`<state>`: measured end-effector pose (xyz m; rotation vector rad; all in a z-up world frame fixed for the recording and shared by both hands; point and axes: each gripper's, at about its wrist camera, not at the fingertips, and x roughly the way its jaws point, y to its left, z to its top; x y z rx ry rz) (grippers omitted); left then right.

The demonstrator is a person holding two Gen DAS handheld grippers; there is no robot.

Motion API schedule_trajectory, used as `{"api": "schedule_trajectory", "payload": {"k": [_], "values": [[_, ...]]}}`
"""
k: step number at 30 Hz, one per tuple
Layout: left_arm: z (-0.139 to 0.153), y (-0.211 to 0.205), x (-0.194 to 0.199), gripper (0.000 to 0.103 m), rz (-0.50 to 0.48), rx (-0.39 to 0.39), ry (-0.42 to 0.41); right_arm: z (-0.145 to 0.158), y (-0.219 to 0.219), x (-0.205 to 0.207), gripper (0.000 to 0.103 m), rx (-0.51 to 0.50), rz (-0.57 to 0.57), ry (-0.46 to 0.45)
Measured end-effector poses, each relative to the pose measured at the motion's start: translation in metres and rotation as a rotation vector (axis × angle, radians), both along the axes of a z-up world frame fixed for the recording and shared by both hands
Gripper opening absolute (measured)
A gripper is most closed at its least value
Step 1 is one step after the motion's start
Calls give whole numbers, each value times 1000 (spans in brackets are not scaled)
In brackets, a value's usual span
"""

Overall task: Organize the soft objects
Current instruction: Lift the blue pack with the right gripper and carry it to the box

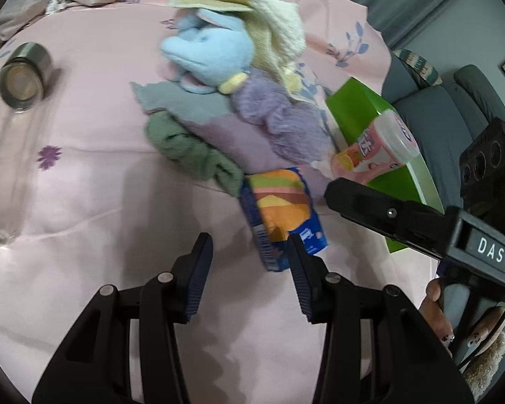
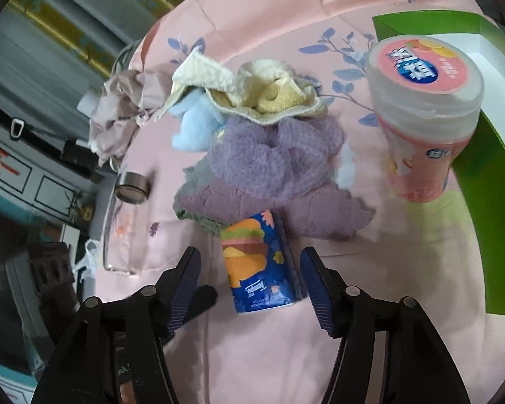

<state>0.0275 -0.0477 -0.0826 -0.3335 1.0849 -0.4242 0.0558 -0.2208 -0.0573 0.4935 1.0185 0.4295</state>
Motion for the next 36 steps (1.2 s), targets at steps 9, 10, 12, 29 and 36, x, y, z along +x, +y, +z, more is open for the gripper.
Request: {"api": "schedule_trajectory", "payload": {"k": [9, 10, 12, 29, 36], "values": [[-15, -28, 4, 35, -72, 3, 10, -30, 0, 8, 40, -23, 48, 78], [-16, -30, 5, 33, -76, -1, 5, -32, -1, 8, 37, -12, 53, 86], [-13, -31, 3, 33, -85, 13, -17, -34, -2, 8, 34, 3, 51, 90], [119, -105, -18, 31, -267, -24, -497, 87, -82, -53, 34, 4, -212, -327], [142, -168, -16, 31, -377, 30, -567, 101, -140, -66, 34, 52, -366, -396]]}}
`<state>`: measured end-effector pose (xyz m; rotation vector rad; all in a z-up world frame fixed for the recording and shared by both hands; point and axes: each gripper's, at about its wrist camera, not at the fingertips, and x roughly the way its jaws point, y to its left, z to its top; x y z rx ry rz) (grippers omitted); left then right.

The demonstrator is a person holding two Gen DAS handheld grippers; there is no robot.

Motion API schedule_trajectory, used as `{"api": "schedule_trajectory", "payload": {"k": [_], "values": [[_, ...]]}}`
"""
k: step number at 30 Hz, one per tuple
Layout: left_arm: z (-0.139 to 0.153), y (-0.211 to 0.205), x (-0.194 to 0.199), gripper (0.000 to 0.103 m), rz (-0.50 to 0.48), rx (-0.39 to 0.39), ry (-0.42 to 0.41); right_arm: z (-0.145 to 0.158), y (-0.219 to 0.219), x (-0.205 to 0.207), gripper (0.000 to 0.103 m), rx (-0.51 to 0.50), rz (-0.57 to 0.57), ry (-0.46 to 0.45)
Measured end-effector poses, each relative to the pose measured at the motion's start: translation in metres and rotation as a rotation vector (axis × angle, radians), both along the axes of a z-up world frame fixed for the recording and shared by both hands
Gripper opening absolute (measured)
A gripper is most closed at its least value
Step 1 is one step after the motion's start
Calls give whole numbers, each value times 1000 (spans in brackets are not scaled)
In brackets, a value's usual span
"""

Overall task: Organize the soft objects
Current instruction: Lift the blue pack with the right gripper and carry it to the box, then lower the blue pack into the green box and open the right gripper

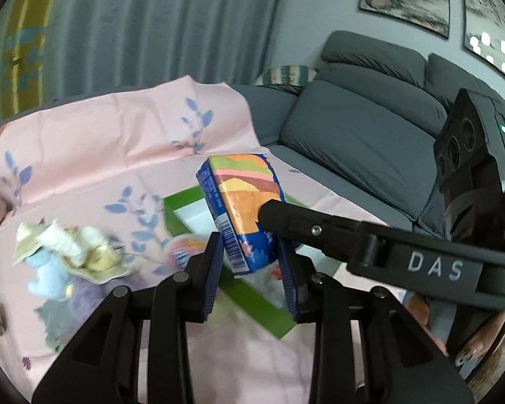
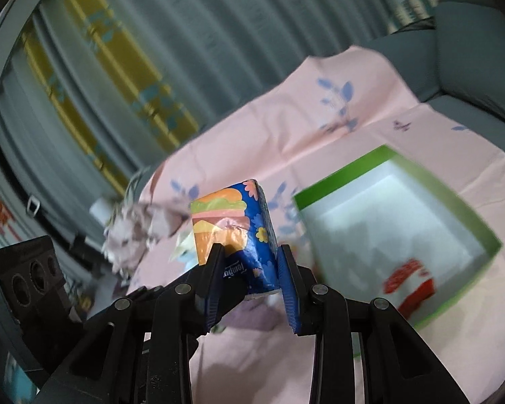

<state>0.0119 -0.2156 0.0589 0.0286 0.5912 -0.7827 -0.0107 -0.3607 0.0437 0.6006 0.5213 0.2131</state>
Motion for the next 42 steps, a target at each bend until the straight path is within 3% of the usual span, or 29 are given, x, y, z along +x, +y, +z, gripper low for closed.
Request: {"api": "schedule_trajectory", "payload": {"k": [6, 15, 19, 27, 42], "values": [[-10, -46, 14, 31, -66, 57, 30, -19, -42, 1, 34, 55, -88, 21], [-45, -97, 33, 31, -135, 140, 122, -68, -88, 20, 34, 176, -158, 156], [-51, -113, 36, 31, -159, 185, 135, -77, -97, 21, 34, 174, -193, 199], [-55, -128, 43, 32, -164, 246, 163, -88, -108, 25, 34, 204, -233, 233], [-62, -143, 36, 25, -173, 263, 216, -99, -121, 24, 34, 237, -260, 283]]}}
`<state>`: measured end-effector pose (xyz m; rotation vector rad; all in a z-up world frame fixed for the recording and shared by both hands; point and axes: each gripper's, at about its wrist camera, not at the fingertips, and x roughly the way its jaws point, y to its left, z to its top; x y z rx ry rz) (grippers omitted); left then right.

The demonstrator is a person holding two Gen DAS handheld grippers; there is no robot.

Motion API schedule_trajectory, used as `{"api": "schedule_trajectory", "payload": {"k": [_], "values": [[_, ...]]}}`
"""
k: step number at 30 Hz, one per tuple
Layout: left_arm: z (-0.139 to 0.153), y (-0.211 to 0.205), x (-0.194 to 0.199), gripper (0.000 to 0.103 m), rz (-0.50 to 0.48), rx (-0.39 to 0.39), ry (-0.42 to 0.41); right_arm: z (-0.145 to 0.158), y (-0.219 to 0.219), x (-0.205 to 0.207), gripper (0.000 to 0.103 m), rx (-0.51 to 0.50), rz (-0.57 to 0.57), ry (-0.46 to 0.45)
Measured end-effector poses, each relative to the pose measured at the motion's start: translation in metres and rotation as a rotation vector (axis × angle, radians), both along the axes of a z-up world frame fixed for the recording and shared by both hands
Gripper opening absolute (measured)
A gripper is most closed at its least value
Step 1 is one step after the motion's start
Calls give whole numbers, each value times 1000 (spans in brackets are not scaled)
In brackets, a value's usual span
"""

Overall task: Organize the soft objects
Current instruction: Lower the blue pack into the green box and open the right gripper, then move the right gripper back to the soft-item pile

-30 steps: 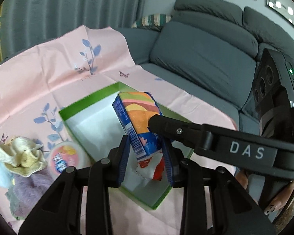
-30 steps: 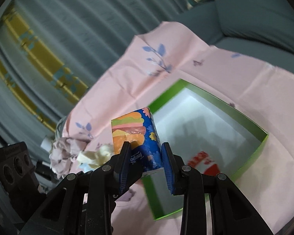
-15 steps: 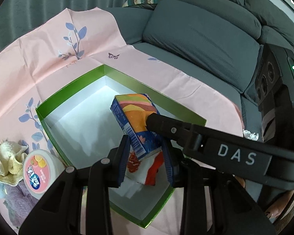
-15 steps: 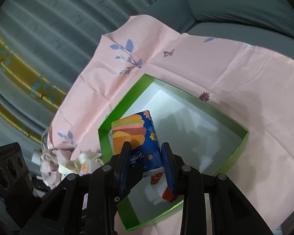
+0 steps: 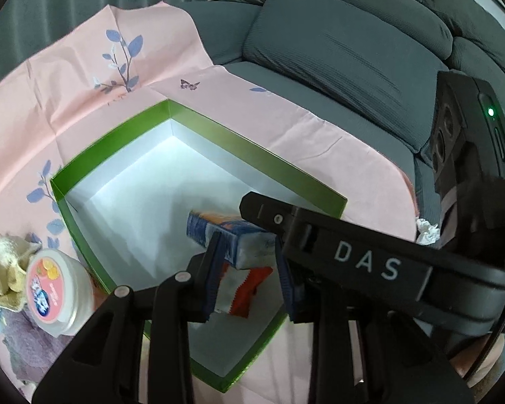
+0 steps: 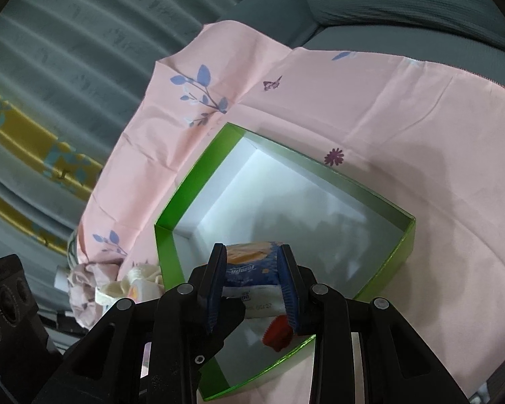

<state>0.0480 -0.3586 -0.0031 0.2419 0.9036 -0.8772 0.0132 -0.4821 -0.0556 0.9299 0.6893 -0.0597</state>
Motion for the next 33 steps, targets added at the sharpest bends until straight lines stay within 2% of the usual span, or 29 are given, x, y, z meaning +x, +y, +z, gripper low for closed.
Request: {"api": "schedule_trajectory", "payload": {"k": [2, 4, 12, 19, 22, 23, 25, 26, 27, 29, 33], "values": [[-2, 1, 1, 22, -1, -19, 36, -1, 1, 1, 34, 19, 19, -9], [-3, 0, 0, 22, 11, -1, 22, -2, 3, 2, 34, 25, 25, -7], [5, 13, -2, 22, 36, -55, 32, 7, 9, 0, 34, -45, -11, -2], [29, 57, -17, 25, 95, -173, -21, 20, 19, -7, 34, -114, -52, -3], [38, 79, -25, 25, 118, -192, -44, 27, 25, -13, 35, -131, -66, -21], [41, 83, -26, 26, 126, -196, -54, 28, 26, -14, 40, -136, -71, -25], [47, 100, -31, 31, 149, -213, -86, 34, 32, -16, 62, -155, -76, -37], [50, 108, -33, 36, 165, -223, -95, 36, 35, -16, 79, -165, -77, -44], [52, 118, -34, 39, 185, -235, -103, 40, 40, -18, 87, -180, -79, -60], [54, 135, -35, 54, 223, -252, -113, 49, 49, -19, 88, -214, -79, -82], [53, 175, -38, 58, 312, -243, -143, 63, 73, -17, 89, -280, -43, -123]]}}
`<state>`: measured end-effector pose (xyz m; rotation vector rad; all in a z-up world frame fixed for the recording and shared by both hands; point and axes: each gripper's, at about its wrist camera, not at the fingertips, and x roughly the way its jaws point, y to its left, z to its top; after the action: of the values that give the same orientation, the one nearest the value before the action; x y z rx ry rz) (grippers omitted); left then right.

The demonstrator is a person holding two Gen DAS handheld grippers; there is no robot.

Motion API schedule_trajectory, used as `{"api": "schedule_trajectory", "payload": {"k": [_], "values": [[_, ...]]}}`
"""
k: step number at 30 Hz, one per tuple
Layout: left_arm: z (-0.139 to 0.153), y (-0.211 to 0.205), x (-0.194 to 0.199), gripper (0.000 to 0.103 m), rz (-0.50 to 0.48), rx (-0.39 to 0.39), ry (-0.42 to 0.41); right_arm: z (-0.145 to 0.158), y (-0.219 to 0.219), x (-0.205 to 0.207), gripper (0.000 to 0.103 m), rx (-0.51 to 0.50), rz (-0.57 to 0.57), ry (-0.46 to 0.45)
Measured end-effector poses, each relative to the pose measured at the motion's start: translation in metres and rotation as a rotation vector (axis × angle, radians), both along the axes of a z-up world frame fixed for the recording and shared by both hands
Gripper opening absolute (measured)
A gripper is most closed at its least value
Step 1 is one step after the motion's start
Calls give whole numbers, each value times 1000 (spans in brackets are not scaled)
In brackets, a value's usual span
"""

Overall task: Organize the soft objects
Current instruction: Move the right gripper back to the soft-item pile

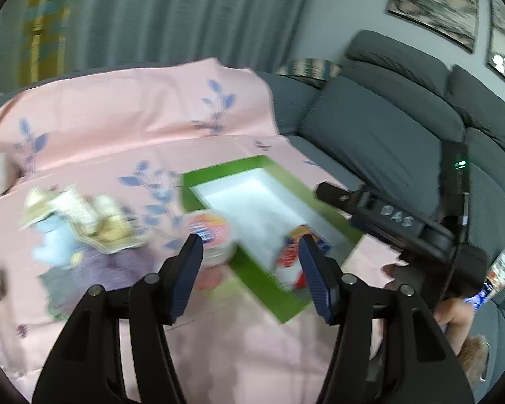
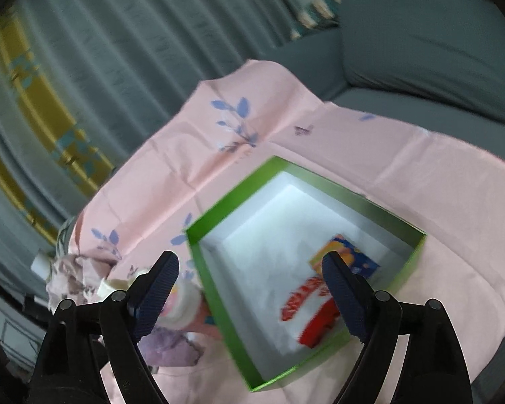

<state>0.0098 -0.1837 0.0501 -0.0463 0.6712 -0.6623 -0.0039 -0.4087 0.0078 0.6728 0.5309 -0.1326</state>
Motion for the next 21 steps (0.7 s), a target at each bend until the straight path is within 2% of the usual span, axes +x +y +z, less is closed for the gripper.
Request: {"api": "schedule_trajectory", "payload": {"k": [3, 5, 7, 10, 13, 21], "values": [[-2, 39, 0, 65, 79, -20, 12, 8, 22, 6, 94, -55, 26, -29], [-3, 63, 1, 77, 130, -27, 22, 12, 36, 8, 95, -91, 33, -35], [-7, 83, 1, 83, 197, -21, 30, 15, 55, 13, 95, -133, 55, -34], [-17, 111, -1, 83, 300, 18, 60, 14, 82, 22, 95, -206, 98, 11], [-27, 133, -4, 83, 362, 40, 89, 13, 109, 28, 95, -266, 142, 36], [-58, 175, -1, 83, 449, -4, 111, 9, 170, 34, 95, -396, 245, 58]]}}
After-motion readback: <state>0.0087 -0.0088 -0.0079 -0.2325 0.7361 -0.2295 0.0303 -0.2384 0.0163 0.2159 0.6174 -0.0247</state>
